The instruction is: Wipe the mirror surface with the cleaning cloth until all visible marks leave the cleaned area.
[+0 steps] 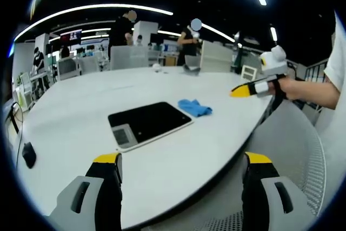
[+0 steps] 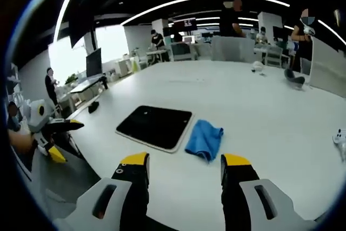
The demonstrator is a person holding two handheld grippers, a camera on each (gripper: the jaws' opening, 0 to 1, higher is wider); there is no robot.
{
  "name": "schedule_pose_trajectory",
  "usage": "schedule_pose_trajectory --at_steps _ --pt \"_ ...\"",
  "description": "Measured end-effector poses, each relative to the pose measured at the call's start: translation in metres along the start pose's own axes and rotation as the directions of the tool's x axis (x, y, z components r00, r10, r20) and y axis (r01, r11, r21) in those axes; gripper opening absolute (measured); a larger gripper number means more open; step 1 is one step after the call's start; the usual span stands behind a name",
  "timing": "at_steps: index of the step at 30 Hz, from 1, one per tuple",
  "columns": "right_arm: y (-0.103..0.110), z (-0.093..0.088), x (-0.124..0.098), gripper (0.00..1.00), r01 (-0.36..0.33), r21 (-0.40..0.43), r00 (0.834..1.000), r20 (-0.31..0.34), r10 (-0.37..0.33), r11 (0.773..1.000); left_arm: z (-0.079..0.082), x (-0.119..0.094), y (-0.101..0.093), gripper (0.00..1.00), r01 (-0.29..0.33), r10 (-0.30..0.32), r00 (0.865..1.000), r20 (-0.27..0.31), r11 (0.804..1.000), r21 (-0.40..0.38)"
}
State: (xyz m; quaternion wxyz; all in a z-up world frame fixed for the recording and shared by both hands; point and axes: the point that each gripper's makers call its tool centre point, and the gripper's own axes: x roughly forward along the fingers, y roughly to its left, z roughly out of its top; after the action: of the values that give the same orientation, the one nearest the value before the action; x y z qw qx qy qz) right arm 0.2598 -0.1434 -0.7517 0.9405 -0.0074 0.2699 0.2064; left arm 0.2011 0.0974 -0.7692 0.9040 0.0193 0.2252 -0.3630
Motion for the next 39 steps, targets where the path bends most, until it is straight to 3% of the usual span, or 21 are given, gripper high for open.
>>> schedule_pose_trajectory --at_steps 7,18,29,39 --pt "0.003 0.000 -0.017 0.53 0.002 0.000 0.999 0.035 -0.002 1.000 0.001 -0.001 -0.001 0.93 -0.007 0.007 1.000 0.006 1.000 0.003" --pt "-0.002 -0.018 -0.033 0.57 0.012 0.022 0.998 0.060 -0.014 1.000 0.003 -0.001 -0.001 0.92 -0.014 0.014 1.000 0.016 1.000 0.009" --pt "-0.002 -0.021 -0.034 0.71 0.024 -0.025 0.992 0.126 -0.021 0.999 0.004 -0.002 0.001 0.93 -0.024 0.024 0.999 0.028 1.000 0.014" --pt "-0.007 -0.033 -0.033 0.82 0.027 -0.027 0.993 0.115 -0.024 0.999 0.004 -0.002 0.002 0.94 -0.030 0.030 0.999 0.032 1.000 0.007"
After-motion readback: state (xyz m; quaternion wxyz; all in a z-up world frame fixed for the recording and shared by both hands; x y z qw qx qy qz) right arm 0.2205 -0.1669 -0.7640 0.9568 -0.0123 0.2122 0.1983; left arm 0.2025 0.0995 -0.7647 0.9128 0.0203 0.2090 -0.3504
